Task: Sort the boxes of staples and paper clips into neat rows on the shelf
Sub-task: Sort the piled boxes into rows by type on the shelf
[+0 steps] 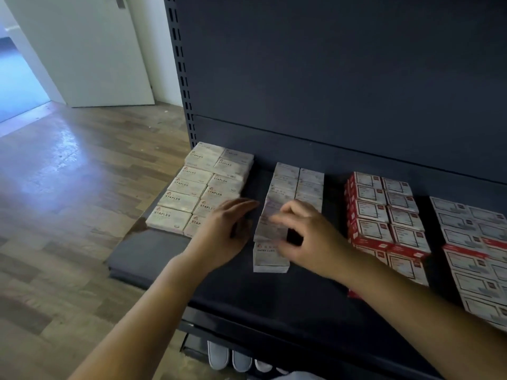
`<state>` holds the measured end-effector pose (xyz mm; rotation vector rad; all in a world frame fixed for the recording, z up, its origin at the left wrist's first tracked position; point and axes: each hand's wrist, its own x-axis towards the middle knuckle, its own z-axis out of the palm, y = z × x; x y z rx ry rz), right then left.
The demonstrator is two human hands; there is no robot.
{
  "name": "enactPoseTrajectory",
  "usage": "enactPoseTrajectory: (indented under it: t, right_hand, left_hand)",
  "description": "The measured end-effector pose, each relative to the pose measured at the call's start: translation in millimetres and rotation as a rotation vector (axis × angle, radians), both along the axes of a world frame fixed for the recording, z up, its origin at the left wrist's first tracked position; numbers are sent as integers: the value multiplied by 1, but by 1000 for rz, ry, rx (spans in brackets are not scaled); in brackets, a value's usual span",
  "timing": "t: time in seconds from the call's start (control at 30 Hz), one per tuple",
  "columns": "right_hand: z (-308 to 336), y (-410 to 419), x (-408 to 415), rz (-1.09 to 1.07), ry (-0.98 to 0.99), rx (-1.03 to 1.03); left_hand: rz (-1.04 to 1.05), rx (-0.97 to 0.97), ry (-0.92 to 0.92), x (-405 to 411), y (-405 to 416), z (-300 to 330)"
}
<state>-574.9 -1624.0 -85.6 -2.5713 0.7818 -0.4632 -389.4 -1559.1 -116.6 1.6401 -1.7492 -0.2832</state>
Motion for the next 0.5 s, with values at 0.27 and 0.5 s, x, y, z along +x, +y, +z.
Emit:
enactPoseTrajectory:
  t: [0.27, 0.5]
  right_hand:
    - [-24, 11, 2, -27, 120, -127]
    - [-32, 13, 5, -61, 14, -169]
  left_hand:
    - [52, 129, 48, -10, 7, 1]
    - [73, 78, -3, -17, 6, -3]
